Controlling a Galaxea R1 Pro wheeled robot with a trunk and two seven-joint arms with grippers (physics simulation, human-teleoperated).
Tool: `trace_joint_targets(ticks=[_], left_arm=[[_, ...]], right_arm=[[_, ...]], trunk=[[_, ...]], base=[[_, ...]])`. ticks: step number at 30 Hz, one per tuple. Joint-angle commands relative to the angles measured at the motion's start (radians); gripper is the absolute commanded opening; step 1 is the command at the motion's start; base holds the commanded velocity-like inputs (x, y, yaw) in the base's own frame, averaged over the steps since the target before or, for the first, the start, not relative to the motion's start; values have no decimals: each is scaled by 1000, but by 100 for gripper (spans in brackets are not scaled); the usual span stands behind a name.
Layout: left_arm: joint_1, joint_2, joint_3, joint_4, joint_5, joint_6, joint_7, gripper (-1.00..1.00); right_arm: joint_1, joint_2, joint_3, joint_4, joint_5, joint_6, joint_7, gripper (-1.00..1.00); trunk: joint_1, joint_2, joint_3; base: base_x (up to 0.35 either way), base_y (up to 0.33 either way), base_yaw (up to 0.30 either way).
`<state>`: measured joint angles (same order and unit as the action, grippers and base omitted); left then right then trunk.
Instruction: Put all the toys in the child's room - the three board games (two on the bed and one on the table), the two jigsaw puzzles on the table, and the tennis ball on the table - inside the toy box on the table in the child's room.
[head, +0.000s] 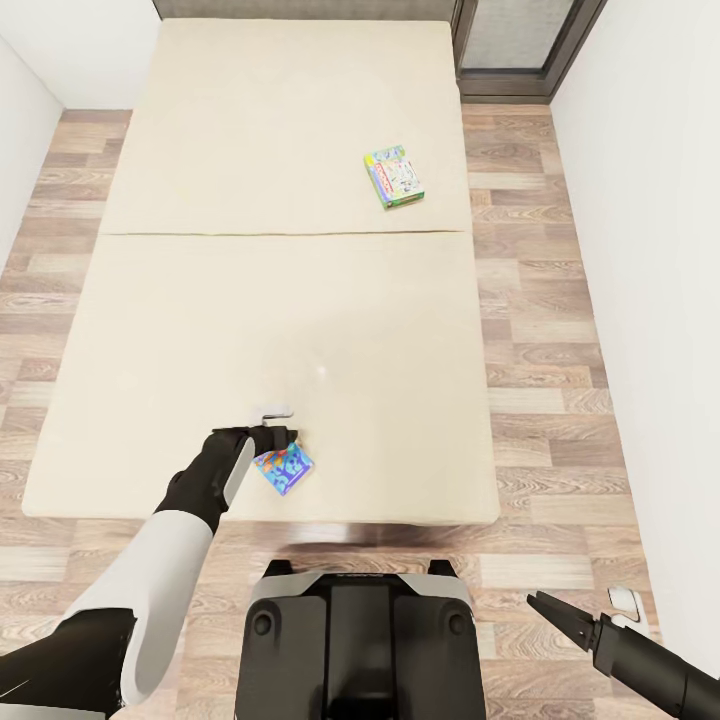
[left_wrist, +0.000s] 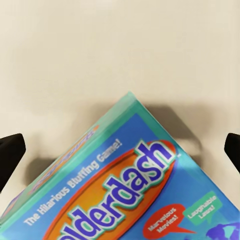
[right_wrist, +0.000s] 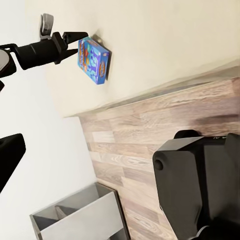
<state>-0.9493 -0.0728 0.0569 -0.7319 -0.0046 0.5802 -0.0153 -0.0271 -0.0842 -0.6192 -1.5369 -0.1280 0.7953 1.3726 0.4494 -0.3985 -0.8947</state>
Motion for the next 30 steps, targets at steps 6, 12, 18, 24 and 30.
trace_joint_targets(ticks=[6, 12, 18, 24, 30], left_arm=[[0, -1, 4, -1, -1, 5, -2, 100], [0, -1, 3, -1, -1, 4, -2, 100], [0, -1, 3, -1, -3, 4, -2, 100], [0, -1, 3, -1, -3, 5, -2, 100], [0, -1, 3, -1, -4, 4, -2, 100]], right_arm=[[0, 0, -1, 0, -2, 8, 2, 100], [-1, 0, -1, 0, -2, 8, 2, 100], [-1, 0, -1, 0, -2, 8, 2, 100], [-1, 0, -1, 0, -2, 8, 1, 100], [-1, 0, -1, 0, -2, 8, 0, 100]], trunk=[[1, -2, -1], [1, -2, -1], [1, -2, -1], [1, -2, -1], [1, -2, -1]], base=[[0, 0, 0], [0, 0, 0], [-54, 0, 0], [-160, 0, 0], [-33, 0, 0]])
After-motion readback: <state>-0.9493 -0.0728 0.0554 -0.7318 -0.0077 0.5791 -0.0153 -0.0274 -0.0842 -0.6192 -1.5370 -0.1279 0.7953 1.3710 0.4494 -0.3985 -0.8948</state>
